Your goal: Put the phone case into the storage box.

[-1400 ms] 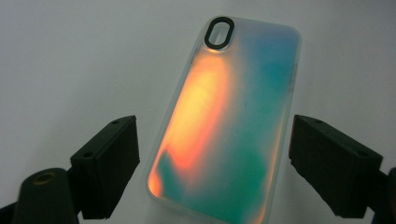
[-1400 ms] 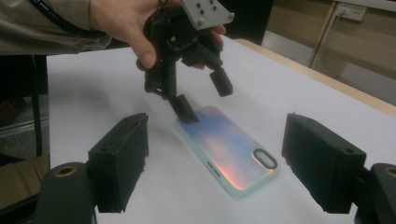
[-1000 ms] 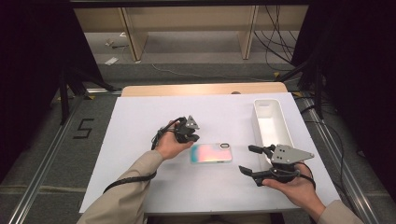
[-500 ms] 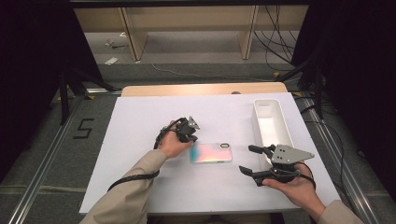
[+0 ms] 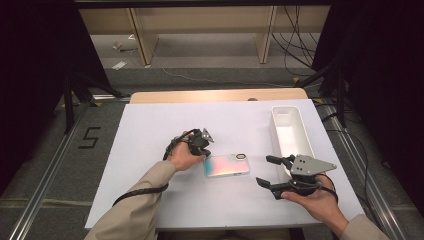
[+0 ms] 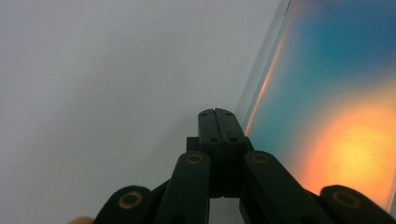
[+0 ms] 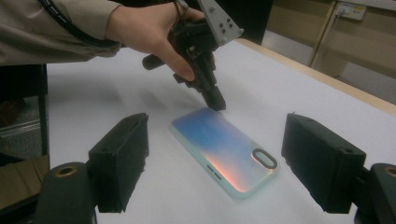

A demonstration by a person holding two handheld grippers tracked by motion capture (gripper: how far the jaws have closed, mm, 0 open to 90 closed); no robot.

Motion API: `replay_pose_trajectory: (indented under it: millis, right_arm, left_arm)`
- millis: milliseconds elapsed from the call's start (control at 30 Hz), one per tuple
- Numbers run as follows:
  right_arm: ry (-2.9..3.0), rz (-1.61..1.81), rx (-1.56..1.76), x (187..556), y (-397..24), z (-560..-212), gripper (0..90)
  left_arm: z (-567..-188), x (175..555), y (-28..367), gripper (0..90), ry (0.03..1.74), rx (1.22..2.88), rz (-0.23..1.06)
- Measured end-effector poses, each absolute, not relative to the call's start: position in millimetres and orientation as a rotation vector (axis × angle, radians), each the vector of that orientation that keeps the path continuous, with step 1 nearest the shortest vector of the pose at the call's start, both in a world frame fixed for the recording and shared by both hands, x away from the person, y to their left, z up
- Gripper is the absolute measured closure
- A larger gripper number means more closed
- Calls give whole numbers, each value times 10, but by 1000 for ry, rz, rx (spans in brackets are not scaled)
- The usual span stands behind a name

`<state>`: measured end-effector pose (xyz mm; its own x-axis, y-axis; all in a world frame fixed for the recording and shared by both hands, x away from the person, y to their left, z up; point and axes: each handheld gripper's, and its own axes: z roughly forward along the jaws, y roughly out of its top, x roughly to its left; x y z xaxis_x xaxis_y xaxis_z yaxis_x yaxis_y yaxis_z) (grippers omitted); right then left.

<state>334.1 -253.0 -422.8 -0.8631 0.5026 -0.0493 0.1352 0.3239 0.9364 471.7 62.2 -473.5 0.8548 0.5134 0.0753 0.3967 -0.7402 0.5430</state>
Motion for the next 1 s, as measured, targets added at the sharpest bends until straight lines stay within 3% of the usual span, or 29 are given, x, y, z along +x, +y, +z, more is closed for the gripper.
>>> replay_pose_trajectory:
  millis: [500, 733, 867, 900, 967, 1000]
  right_arm:
    - [2264, 1546, 573, 3342, -2533, -4230, 239]
    - [2260, 1550, 567, 3342, -2534, -4229, 238]
    - [2259, 1551, 566, 3340, -2534, -4226, 238]
    - [2257, 1551, 565, 3340, -2534, -4226, 238]
    - [2259, 1551, 566, 3340, -2534, -4226, 238]
    - [2259, 1550, 565, 3339, -2534, -4226, 238]
  left_arm:
    - [-4734, 4604, 697, 887, 659, 2495, 293]
    - [-4578, 4618, 800, 629, 728, 2390, 308]
    - [-4484, 4566, 802, 412, 717, 2369, 279]
    - [-4476, 4556, 794, 294, 715, 2374, 266]
    - [-4466, 4524, 771, 158, 685, 2411, 262]
    - [-4469, 4513, 761, 155, 677, 2411, 264]
